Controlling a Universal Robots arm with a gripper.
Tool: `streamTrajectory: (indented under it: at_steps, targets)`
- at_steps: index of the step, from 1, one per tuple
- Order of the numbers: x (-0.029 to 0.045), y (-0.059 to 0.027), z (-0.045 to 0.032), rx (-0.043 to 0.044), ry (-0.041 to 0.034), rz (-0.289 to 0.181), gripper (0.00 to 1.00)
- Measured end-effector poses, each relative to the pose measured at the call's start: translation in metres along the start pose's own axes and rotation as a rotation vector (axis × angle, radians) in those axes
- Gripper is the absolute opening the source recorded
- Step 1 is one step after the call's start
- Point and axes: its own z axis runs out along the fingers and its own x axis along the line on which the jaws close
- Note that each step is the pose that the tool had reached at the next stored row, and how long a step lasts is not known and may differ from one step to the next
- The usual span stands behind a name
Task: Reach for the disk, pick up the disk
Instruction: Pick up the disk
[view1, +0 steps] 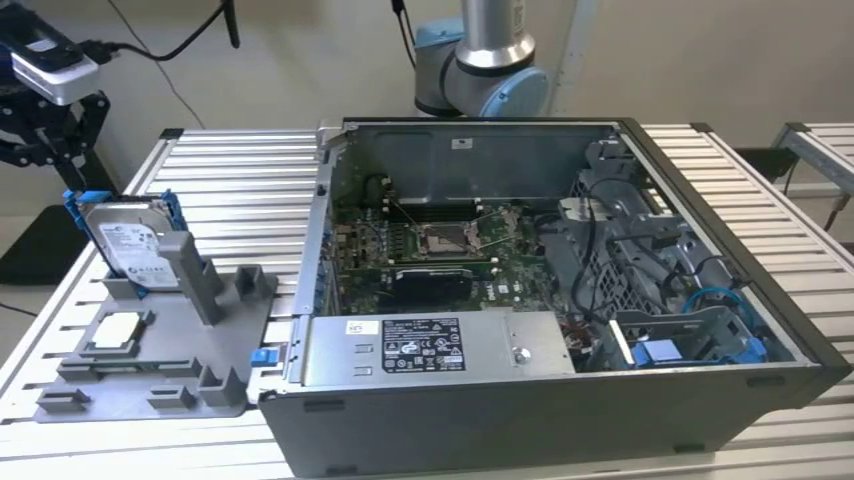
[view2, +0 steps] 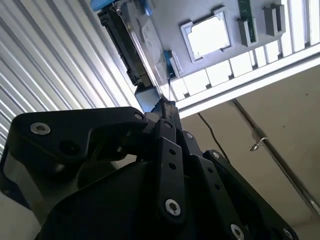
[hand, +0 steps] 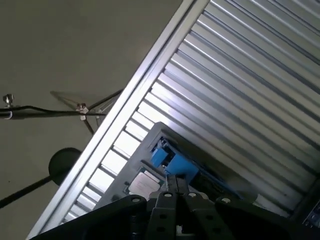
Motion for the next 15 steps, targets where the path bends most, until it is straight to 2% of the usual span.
streamTrajectory:
  at_steps: [15]
  targets:
    - [0.0000, 0.0000, 0.0000, 0.0000, 0.0103, -0.272, 0.00]
